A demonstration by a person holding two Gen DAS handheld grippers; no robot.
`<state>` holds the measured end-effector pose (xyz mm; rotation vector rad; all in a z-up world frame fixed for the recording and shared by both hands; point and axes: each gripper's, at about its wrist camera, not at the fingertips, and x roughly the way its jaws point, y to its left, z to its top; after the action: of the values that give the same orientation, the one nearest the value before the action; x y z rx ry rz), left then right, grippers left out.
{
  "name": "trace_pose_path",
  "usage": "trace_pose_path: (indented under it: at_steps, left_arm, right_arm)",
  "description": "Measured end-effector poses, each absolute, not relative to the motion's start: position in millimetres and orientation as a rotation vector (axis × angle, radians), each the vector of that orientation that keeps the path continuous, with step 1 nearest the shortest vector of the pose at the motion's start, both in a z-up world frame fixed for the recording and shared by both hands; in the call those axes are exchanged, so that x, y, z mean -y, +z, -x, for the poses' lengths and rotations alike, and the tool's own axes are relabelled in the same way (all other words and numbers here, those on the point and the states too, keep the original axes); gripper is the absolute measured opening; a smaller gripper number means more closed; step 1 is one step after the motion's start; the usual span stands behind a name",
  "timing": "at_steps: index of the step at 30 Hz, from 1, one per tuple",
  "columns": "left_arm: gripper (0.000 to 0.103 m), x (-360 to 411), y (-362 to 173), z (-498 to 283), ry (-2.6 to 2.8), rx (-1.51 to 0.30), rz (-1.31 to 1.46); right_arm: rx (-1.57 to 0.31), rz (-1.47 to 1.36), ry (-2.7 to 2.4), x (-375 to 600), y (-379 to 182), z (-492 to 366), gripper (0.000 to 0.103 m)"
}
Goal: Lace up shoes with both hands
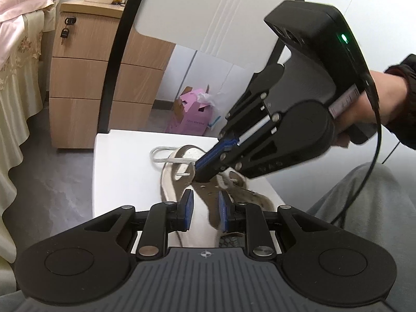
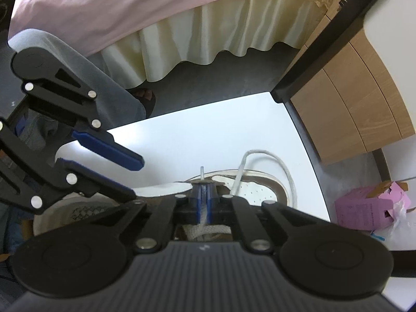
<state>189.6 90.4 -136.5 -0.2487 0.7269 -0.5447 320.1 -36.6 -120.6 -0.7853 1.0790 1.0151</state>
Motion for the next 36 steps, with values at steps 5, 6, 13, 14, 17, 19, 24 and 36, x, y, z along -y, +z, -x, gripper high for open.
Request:
trace_pose_path:
  at_steps: [5, 6, 13, 14, 17, 19, 24, 36]
  left_arm:
    - [0.043, -81, -133, -181, -0.579, -0.689, 0.206]
    - [0.043, -79, -133, -180, -0.576, -0.687, 0.197]
    - [0.041, -69, -147, -191, -0.513, -0.754, 0.129]
    - [0.037, -67, -149, -193, -0.506, -0.766, 0.117]
    - [0.025, -63, -156, -198, -0.512, -0.801, 0.092]
    - [0.024, -60, -158, -200, -0.528, -0.809, 0.073]
    - [0.025, -58, -158, -202, -0.550, -0.809, 0.054]
    - [0.025, -60, -158, -202, -0.540, -0.800, 0.049]
  right_arm:
    - [-1.064, 0.721, 1.027, 34, -101, -331, 0.030]
    - [-1.068, 0.709, 1.024, 31, -101, -335, 0.030]
    - [-1.183, 0.789, 1.018, 2, -139, -344, 0.028]
    - [-1.186, 0.810, 1.013, 1, -143, -343, 0.025]
    - [-1.190, 0.832, 1.022, -2, -146, -341, 0.003]
    - [-1.180, 0.845, 1.034, -4, -144, -337, 0.003]
    - [-1.115, 0.741, 1.049, -2, -126, -337, 0.002]
    - [-0.980, 0.521, 1.064, -4, -85, -342, 0.003]
